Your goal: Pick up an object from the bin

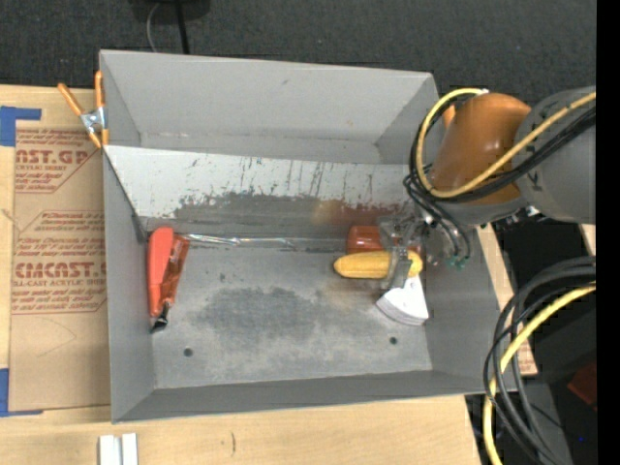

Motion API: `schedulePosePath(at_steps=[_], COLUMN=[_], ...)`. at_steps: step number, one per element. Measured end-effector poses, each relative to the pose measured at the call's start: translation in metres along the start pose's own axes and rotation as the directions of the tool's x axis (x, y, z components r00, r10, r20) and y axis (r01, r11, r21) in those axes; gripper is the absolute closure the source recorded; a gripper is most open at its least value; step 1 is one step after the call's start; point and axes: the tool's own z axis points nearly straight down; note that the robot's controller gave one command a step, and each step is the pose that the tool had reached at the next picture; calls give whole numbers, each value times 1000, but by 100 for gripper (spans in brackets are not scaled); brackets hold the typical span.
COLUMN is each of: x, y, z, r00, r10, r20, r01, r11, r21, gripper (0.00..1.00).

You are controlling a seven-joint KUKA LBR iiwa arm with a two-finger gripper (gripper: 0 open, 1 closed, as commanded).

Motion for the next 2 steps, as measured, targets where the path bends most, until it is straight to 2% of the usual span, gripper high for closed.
schedulePosePath(at_steps=[2], x=[0], y=[0], z=[-28], r00=[1000], r10=[0], r20=[-3], r01=[0], r11=[1000], r21=[1], gripper=[100])
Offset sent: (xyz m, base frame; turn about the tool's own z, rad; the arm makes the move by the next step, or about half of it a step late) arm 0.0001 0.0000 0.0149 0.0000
